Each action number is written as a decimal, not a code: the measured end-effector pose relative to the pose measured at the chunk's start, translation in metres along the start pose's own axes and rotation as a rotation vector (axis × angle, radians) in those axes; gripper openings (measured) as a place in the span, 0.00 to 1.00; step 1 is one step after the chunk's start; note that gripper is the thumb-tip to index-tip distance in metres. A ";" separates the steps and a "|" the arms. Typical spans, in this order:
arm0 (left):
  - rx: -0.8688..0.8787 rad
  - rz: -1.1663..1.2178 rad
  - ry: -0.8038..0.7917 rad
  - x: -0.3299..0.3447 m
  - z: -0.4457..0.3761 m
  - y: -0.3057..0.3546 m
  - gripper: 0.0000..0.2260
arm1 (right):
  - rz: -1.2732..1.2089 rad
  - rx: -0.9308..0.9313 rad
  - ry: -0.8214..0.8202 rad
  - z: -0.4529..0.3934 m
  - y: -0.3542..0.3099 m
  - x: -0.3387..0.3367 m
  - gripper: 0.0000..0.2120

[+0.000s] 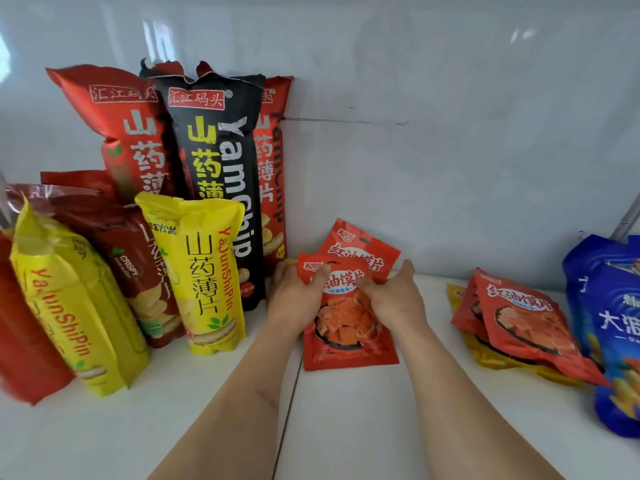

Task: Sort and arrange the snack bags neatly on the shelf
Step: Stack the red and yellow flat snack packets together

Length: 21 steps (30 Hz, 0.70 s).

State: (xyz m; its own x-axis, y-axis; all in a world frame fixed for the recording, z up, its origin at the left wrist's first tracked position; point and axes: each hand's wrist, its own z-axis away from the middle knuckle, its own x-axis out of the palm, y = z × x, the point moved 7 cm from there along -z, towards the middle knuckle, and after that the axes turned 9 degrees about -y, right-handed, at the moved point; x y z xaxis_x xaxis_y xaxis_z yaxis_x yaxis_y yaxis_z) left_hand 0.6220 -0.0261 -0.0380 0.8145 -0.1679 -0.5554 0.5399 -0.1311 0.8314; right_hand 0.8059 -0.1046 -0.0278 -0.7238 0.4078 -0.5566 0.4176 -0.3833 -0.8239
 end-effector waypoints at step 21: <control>0.158 -0.318 -0.003 0.020 -0.014 0.012 0.18 | -0.459 0.056 0.015 0.004 0.059 -0.069 0.07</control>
State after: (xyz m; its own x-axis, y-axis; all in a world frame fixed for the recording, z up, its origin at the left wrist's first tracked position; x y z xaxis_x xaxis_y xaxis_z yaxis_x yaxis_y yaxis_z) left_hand 0.6476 -0.0176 -0.0385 0.6103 -0.0977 -0.7861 0.7266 -0.3264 0.6046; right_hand 0.8781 -0.1589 -0.0372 -0.8189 0.5573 -0.1369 0.0246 -0.2043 -0.9786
